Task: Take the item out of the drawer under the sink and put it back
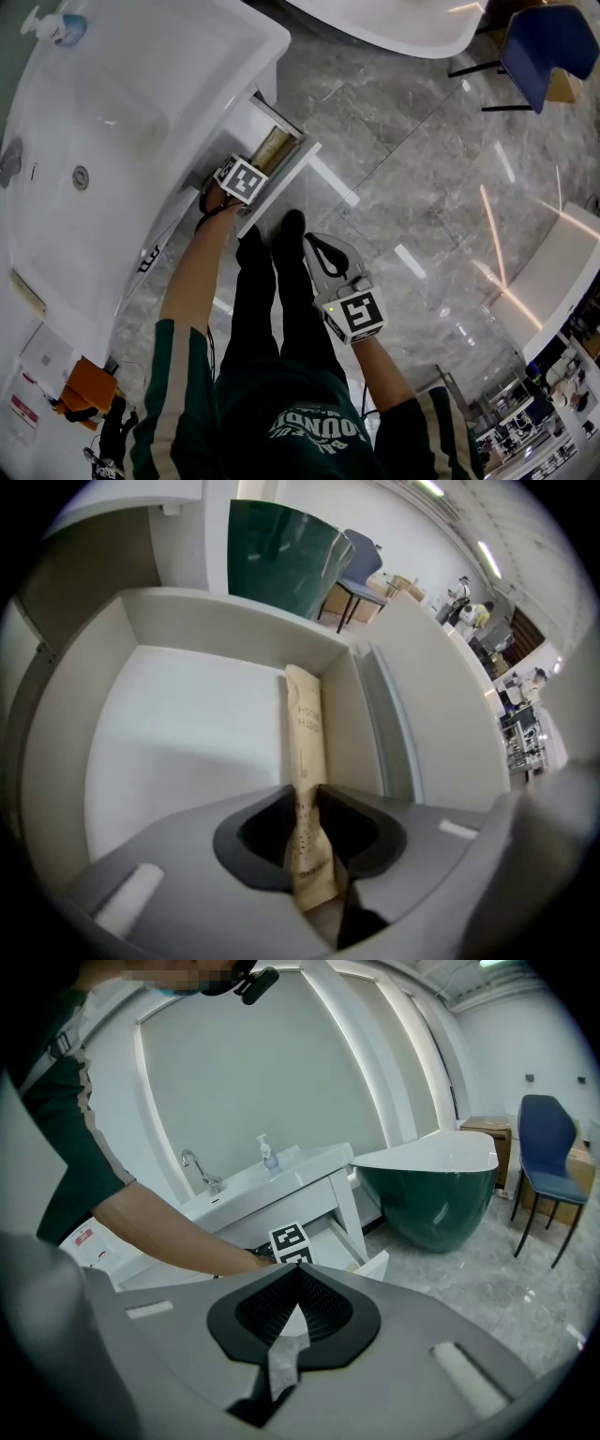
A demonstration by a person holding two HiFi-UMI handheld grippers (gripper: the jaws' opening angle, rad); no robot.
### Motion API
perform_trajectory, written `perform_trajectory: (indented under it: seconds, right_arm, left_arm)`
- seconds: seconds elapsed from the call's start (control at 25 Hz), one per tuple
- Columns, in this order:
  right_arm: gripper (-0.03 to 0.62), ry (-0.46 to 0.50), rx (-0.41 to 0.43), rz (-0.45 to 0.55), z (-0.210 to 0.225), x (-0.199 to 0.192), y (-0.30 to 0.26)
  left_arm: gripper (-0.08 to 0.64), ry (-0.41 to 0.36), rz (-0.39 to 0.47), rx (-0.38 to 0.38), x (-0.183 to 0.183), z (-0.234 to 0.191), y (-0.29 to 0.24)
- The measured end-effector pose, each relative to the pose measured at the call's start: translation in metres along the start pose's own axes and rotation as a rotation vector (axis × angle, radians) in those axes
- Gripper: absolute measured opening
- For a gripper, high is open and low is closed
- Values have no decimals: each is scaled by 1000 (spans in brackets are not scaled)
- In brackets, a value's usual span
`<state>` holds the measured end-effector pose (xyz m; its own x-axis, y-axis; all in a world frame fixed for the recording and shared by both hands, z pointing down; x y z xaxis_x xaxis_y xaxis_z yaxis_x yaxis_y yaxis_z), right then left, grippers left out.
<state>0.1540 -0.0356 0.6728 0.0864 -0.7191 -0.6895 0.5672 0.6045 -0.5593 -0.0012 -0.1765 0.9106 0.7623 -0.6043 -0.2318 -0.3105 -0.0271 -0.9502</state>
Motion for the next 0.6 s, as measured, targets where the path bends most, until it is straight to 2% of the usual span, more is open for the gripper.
perform_trajectory:
  seconds: [0.2, 0.32, 0.6]
  right_arm:
    - [2, -10, 1, 11, 1, 0, -1]
    - [2, -14, 2, 22, -2, 2, -2]
    - [2, -11, -1, 46, -10, 9, 2]
  left_arm:
    - [98, 11, 30, -16, -2, 5, 3]
    - [77, -11, 57, 9, -1, 8, 12]
    - [75, -18, 138, 42, 7, 16, 51]
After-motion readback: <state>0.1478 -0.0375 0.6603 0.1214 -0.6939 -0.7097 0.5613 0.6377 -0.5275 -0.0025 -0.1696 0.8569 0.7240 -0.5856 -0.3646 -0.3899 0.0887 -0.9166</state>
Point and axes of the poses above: the fingertips, and each gripper's own axes: y backward along the fingers, z to its right, x out of its top, the point moved 7 cm from there along y, backward along the fingers, and after that the axes turned 7 degrees about -y, right-handed, at the moved point
